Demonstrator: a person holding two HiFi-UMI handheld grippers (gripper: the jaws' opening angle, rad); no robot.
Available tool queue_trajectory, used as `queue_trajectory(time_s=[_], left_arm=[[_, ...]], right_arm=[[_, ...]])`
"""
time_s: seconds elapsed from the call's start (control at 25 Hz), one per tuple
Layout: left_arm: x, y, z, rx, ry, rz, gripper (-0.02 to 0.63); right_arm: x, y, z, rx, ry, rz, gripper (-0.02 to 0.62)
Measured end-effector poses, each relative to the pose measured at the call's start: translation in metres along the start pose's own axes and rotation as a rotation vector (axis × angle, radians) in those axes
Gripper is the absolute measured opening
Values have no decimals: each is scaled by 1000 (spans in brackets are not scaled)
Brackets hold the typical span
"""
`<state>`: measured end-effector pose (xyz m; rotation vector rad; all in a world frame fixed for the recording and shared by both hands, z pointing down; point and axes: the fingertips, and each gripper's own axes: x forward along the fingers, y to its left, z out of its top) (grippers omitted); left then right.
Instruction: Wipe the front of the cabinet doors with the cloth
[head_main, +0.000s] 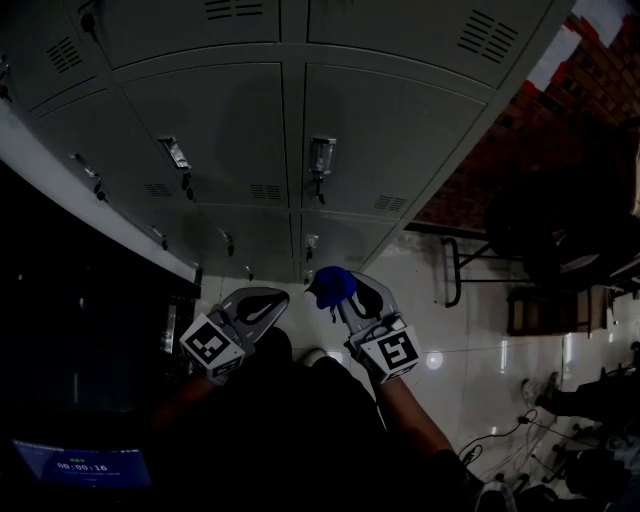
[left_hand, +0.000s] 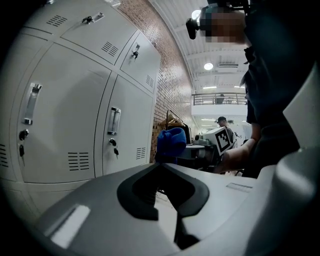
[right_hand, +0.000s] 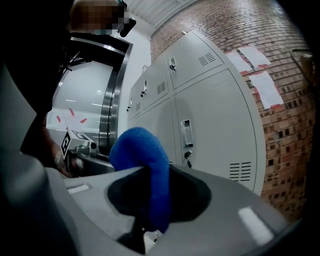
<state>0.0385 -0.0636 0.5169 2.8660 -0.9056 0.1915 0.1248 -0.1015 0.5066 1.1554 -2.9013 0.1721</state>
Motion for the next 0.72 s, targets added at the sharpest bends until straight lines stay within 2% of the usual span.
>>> queue_trajectory(time_s=[0.44,0.72], left_arm=[[-13,10,2,4,-13,16,0],[-18,9,-8,-13,12,-6,0]], right_arm=[[10,29,-9,-42,28,42,78],[23,50,-19,-14,53,78,78]])
